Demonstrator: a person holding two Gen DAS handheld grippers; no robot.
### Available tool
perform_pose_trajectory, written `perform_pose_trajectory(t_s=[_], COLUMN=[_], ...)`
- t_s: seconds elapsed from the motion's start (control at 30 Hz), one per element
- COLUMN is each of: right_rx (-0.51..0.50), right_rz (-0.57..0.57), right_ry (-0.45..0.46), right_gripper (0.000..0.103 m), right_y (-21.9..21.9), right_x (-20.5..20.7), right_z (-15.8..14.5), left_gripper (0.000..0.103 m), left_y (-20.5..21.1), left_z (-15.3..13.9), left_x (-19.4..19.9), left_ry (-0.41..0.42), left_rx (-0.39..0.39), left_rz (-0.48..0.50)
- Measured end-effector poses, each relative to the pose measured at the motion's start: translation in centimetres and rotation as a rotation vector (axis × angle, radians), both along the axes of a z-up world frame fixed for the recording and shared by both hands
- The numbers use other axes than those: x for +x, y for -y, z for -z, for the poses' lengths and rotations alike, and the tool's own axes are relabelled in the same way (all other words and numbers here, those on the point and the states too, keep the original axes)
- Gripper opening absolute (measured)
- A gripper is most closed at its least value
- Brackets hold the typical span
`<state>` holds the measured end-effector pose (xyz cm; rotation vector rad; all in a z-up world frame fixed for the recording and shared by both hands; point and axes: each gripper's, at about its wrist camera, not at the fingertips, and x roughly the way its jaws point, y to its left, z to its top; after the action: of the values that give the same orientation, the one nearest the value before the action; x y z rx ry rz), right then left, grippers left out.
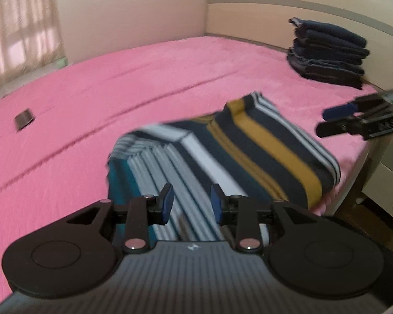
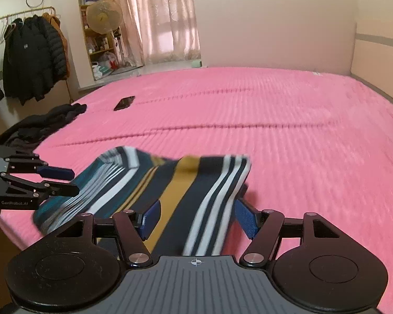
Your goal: Fold clothes
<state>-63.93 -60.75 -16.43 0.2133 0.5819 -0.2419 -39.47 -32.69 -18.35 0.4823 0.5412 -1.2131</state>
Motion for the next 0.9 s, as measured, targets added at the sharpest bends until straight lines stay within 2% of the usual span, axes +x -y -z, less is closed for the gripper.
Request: perform_pose_trajectory(t_s=[0.23, 0.4, 0.43, 0.53, 0.63, 0.7, 0.73, 0.77, 0.8, 0.83, 0.9], right_rx=[-0.065, -0.115, -0.161, -0.294, -0.257, -0.243, -0.246, -0.243, -0.243, -0.242, -0.247], right_rz=[-0.129, -0.224, -0.266, -0.390, -0.411, -0.403, -0.398, -0.393, -0.365, -0.337, -0.273], right_ry=[-0.051, -0.090, -0.120, -0.209, -0.233, -0.270, -0.289, -0.284, -0.271, -0.260, -0.270], right_gripper=[0.066, 0.066, 0.066, 0.066, 0.066, 0.066, 0.063, 0.042, 0.027, 0.027, 0.026], right_y=[2.8, 4.7, 4.4, 3.5, 4.3, 4.8, 4.9, 4.8, 4.9, 5.0, 5.7], right_x=[4.2, 7.3, 7.9, 9.9, 11.2, 11.8, 11.9, 11.7, 11.4, 11.2, 11.2], right_z=[0.8, 1.4, 1.5, 1.7, 2.1, 2.7, 2.9, 2.8, 2.6, 2.4, 3.1], left_gripper=[0.027, 0.027, 0.027, 0.029, 0.031, 0.032, 0.026, 0.016, 0.011, 0.007, 0.006], left_y=[6.7, 9.7, 10.1, 10.7, 11.9, 12.4, 12.5, 12.3, 12.1, 11.8, 10.9], left_z=[0.9, 1.8, 1.8, 1.9, 2.7, 3.5, 3.8, 3.8, 3.7, 3.5, 3.0], left_x=[3.1, 8.3, 9.5, 12.5, 14.2, 15.1, 15.5, 15.6, 15.4, 15.0, 13.8], left_ry=[0.084, 0.130, 0.115, 0.002, -0.037, -0.077, -0.099, -0.104, -0.086, -0.060, 0.012], left_rx=[0.066, 0.139, 0.138, 0.087, 0.119, 0.139, 0.143, 0.142, 0.139, 0.135, 0.121], left_rz=[0.096, 0.116, 0.135, 0.257, 0.318, 0.321, 0.314, 0.304, 0.300, 0.297, 0.294])
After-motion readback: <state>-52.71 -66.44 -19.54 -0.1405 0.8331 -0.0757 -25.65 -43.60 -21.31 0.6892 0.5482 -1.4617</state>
